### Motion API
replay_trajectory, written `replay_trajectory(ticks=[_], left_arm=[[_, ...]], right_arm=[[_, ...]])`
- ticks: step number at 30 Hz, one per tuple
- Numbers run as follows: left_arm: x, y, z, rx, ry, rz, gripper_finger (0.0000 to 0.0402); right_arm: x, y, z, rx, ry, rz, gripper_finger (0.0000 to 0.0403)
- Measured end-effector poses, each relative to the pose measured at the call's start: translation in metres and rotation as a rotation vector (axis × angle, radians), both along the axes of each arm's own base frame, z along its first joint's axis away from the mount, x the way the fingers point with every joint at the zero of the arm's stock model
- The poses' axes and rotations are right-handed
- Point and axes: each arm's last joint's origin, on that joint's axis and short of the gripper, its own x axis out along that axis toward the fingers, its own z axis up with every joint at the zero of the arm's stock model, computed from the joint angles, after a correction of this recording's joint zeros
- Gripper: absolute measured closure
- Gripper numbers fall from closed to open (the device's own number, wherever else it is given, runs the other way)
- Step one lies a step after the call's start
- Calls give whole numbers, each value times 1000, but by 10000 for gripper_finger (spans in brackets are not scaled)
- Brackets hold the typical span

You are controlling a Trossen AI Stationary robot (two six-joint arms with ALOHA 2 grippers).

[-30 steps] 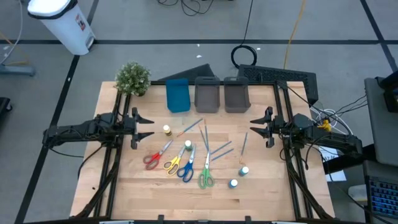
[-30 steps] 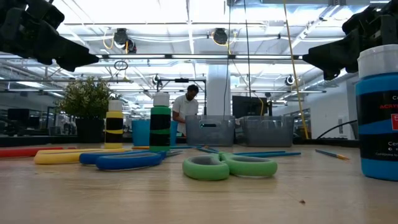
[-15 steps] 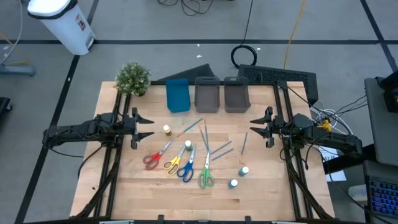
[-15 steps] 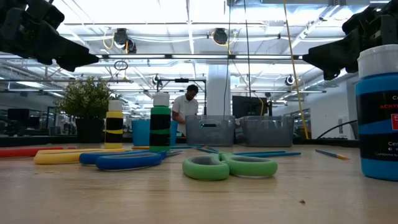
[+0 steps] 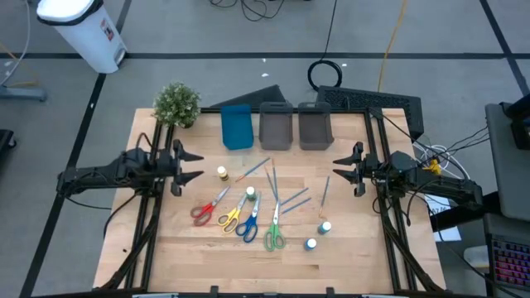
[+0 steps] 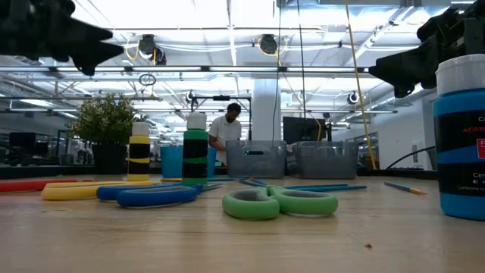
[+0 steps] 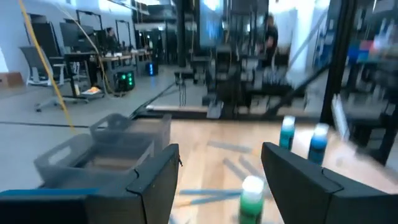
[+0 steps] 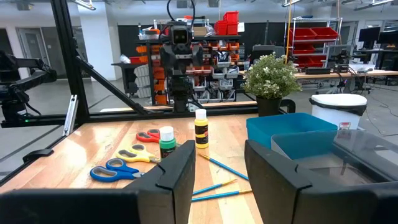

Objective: Pick & Place Paint Supplies
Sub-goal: Put the yellow paint into the blue bin

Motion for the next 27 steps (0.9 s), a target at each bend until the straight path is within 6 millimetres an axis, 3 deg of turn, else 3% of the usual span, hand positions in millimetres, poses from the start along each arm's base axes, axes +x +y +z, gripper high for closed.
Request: replay_trajectory(ticks=[5,10,15,27], left_arm=[[0,1,4,-88,-44,11,163],[3,4,2,-120,-25,136,163],[11,5,-3,-188,25,145,163],[44,7,-5,-102,126,145,163]], right_arm=[[0,0,0,0,0,0,273],[0,0,0,0,0,0,273],[0,0,0,0,0,0,273],[0,0,0,0,0,0,273]])
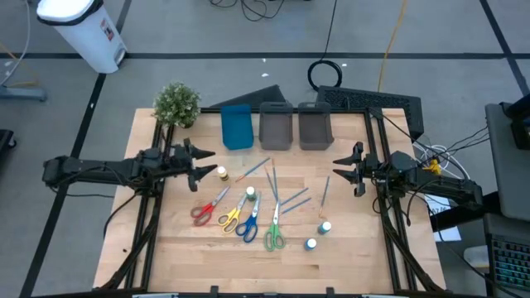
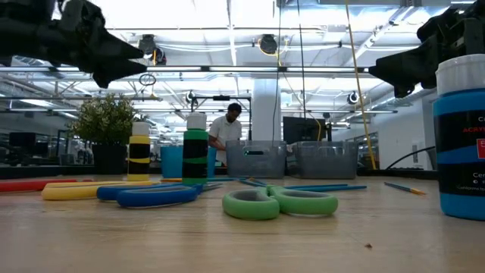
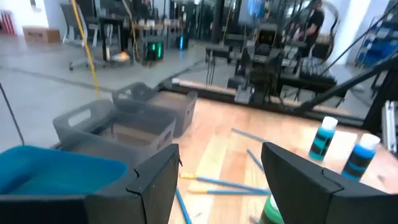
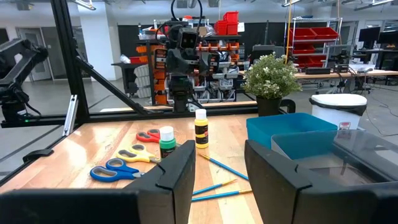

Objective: Pick & Place Paint Supplies
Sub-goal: Put the yellow paint into the blue bin

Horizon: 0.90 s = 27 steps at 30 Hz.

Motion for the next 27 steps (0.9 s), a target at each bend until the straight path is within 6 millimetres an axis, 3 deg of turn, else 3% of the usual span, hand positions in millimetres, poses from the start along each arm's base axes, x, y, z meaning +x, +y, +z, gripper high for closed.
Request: replay_trajectory(ticks=[9,27], left_arm=[[23,3,10,-74,291,57,163],[47,4,-29,-99,566,79,163]], right_arm=[[0,0,0,0,0,0,273],[0,0,0,0,0,0,273]])
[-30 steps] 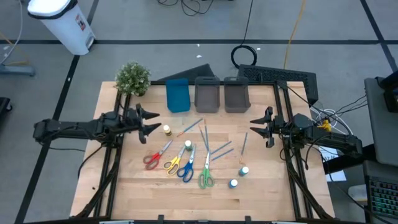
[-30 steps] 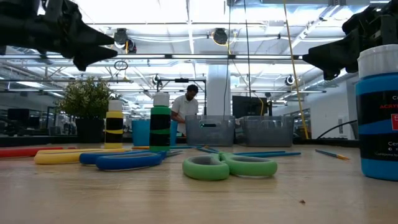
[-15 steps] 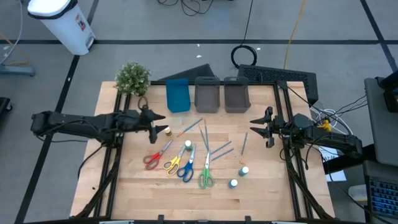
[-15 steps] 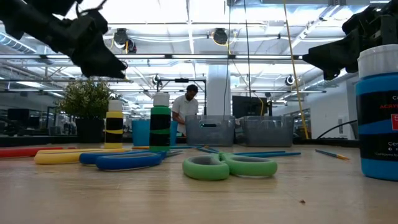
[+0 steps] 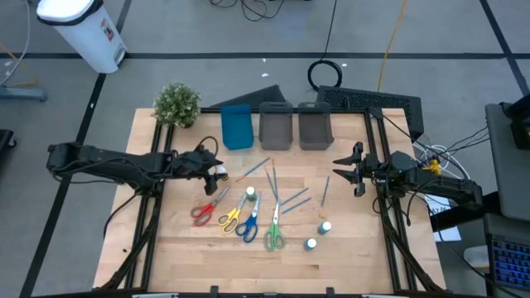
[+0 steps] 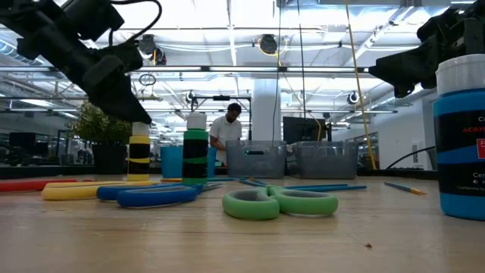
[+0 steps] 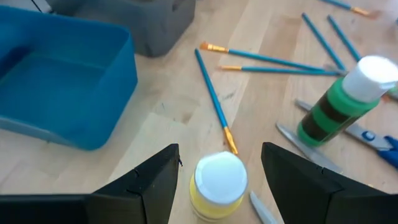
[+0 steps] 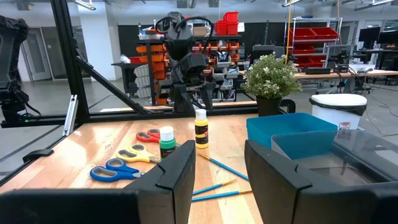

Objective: Pick & Place Paint Supplies
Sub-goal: Put the yellow paint into the blue bin

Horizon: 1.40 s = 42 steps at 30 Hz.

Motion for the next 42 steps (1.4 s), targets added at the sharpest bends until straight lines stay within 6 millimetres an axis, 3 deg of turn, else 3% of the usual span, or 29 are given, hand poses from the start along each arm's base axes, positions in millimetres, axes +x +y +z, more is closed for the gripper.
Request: replay_trajectory(ticks=[7,29,32,39,42], left_arm=[[3,0,-8,-2,49,3,163],[2,0,-8,22,56,-17,164],[3,0,-7,34,59,-27,181],[3,0,-7,23,56,-19,267],[3,0,-7,-1,47,1,276]], right_arm=[[0,0,0,0,0,0,273],[0,0,0,0,0,0,273],[0,0,0,0,0,0,273],[0,0,0,0,0,0,273],[0,0,0,0,0,0,273]])
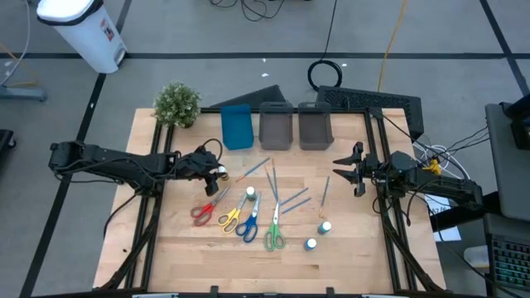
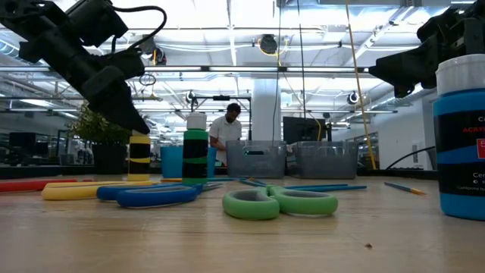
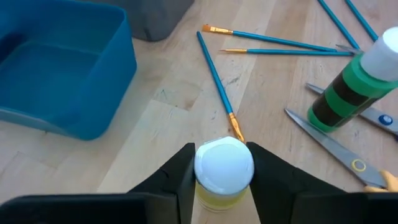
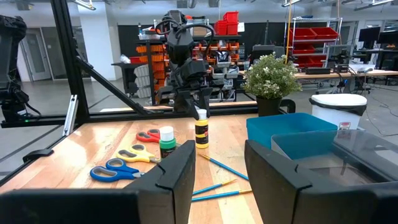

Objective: Pick & Place Paint Supplies
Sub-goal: Put the yellow paint into the blue bin

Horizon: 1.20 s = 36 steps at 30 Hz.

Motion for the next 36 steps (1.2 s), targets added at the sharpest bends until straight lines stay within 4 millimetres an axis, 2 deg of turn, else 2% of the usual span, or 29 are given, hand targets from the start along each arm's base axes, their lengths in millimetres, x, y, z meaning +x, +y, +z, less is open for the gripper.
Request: replay_trajectory(ticks=[3,6,10,16,20,23,25,27,32,36], left_arm=[[0,0,0,-19,-8,17,275],[0,0,1,-28,-11,24,255],[6,0,13,-26,-54,24,252],[16,4,42,-19,-96,36,324],[17,5,56,-19,-51,33,381],[17,5,61,0,-36,19,396],[17,5,62,-15,-37,32,381],[17,5,65,-49,-27,49,349],[12,3,81,-101,99,37,247],[17,2,80,-148,166,-18,173]], right_arm=[[0,0,0,0,0,0,273],[0,0,0,0,0,0,273],[0,0,0,0,0,0,273],[0,0,0,0,0,0,273],[0,0,0,0,0,0,273],[0,0,0,0,0,0,273],[0,0,0,0,0,0,273],[0,0,0,0,0,0,273],[0,0,0,0,0,0,273],[0,0,0,0,0,0,273]])
